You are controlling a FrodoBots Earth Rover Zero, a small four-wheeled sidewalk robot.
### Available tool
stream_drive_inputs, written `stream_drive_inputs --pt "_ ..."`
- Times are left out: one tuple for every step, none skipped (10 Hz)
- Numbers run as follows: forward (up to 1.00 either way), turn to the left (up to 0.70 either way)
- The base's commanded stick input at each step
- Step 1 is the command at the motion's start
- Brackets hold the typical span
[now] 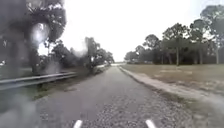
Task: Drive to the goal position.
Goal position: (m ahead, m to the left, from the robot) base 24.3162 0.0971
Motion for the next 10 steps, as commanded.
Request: stream_drive_inputs --pt "0.99 0.00" --pt "0.99 0.00" --pt "0.99 0.00" --pt "0.99 0.00" --pt "0.99 0.00" --pt "0.99 0.00" --pt "0.99 0.00" --pt "0.99 0.00" --pt "0.99 0.00" --pt "0.99 0.00"
